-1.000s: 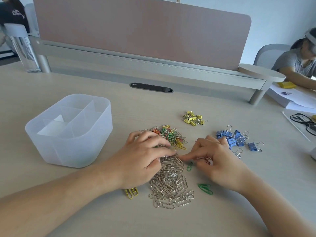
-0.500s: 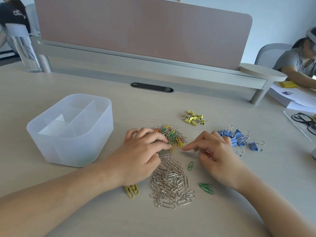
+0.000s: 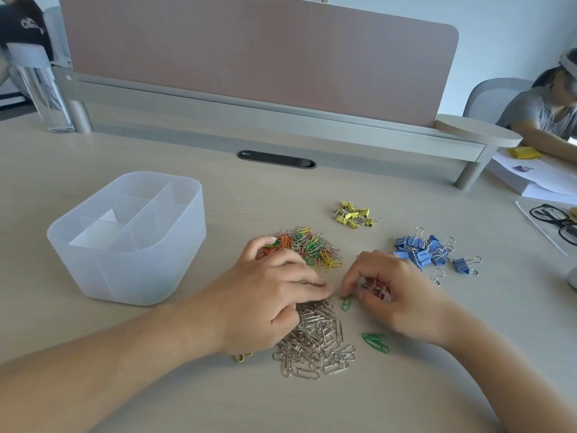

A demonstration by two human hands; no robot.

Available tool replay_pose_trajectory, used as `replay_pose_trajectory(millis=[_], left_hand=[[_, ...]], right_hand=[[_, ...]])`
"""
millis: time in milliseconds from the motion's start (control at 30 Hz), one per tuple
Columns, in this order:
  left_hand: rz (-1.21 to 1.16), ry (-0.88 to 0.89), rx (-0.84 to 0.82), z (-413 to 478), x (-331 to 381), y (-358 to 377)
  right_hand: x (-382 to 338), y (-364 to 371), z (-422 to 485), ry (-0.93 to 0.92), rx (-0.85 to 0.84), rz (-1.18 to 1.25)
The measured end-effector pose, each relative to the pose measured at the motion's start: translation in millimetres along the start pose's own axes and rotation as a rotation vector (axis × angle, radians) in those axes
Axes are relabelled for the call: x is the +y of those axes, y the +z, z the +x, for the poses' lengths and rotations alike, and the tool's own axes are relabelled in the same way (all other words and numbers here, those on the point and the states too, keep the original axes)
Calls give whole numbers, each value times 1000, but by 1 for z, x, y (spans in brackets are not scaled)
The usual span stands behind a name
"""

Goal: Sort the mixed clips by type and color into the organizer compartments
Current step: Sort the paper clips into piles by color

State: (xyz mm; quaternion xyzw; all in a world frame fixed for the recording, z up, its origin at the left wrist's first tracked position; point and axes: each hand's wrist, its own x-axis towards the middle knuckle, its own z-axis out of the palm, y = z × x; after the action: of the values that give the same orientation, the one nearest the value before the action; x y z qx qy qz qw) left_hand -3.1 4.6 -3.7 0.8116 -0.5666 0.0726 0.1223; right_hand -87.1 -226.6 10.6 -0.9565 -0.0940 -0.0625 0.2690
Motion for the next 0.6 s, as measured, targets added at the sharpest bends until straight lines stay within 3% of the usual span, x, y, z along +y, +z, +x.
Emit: replay_pose_trajectory(millis=[167, 367, 600], left_hand=[[12, -30, 28, 0, -4, -1], [13, -29, 29, 0, -8, 3], [-73, 4, 93, 0, -10, -1]], right_hand=[[1, -3, -3, 50, -45, 43], [4, 6, 2, -30, 135, -158], [10, 12, 5, -1, 27, -335]])
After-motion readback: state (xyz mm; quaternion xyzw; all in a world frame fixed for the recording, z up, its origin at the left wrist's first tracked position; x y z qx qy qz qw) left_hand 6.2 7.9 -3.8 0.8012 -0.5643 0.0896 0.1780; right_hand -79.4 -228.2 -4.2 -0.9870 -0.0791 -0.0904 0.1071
